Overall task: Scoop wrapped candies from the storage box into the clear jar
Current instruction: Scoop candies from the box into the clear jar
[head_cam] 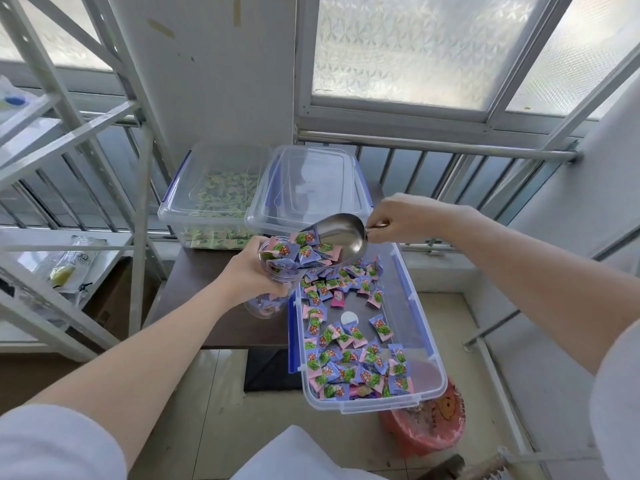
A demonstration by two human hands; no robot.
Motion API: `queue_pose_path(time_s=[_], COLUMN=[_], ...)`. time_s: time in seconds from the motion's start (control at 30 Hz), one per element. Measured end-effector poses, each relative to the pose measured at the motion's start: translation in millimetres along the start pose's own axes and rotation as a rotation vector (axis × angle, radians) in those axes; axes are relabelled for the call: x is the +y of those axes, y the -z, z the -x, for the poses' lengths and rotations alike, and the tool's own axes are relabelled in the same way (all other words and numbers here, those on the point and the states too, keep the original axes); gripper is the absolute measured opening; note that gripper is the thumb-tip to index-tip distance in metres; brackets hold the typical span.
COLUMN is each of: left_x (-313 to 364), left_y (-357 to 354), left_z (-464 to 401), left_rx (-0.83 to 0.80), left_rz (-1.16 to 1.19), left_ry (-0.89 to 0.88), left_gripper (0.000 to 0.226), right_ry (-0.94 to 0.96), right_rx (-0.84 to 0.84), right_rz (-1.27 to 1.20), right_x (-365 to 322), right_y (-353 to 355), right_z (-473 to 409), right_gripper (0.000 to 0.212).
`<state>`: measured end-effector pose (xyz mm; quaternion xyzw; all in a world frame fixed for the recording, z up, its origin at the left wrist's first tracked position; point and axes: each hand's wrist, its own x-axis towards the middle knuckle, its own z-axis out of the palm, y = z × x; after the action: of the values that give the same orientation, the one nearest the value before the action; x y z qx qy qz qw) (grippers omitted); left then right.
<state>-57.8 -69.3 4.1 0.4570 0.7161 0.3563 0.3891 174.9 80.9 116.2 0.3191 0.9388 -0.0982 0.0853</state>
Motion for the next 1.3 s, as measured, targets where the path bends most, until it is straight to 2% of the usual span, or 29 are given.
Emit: queue_pose_path(time_s=[0.17, 0.37, 0.5, 0.7, 0.9, 1.07, 1.17, 1.3], left_x=[-1, -4, -7, -13, -26, -39, -49, -60], left_y=[5, 3, -1, -3, -1, 3, 2, -7], left_z=[2, 6, 5, 1, -1, -6, -7, -11], left_rx=[0.013, 0.030, 0.076, 0.095, 0.203, 0.314, 0.332, 0.328], left_rz=[0.017, -0.017, 0.043, 0.056, 0.052, -0.088, -0.184, -0.223], left_ry=[0.005, -0.014, 0.000, -0.003, 0.013, 0.034, 0.079, 0.135], left_gripper=[0.090, 0.083, 0.080, 0.089, 0.084, 0.086, 0.091, 0.094], right_ry=[-0.073, -0.118, -0.146, -0.168, -0.242, -0.296, -0.351, -0.411], right_rx=[0.024, 0.096, 0.130, 0.140, 0.240, 0.269, 0.240, 0.171], right_rz=[-0.282, -0.255, -0.277, -0.371, -0.472, -0.528, -0.604, -0.636], right_x=[17, 25, 32, 33, 26, 28, 25, 17], right_y=[-48, -43, -42, -62, -80, -82, -89, -103], right_z=[18, 33, 34, 35, 22, 17, 15, 3], right_gripper=[0.020, 0.036, 0.016, 0.021, 0.029, 0.029, 0.026, 0.034])
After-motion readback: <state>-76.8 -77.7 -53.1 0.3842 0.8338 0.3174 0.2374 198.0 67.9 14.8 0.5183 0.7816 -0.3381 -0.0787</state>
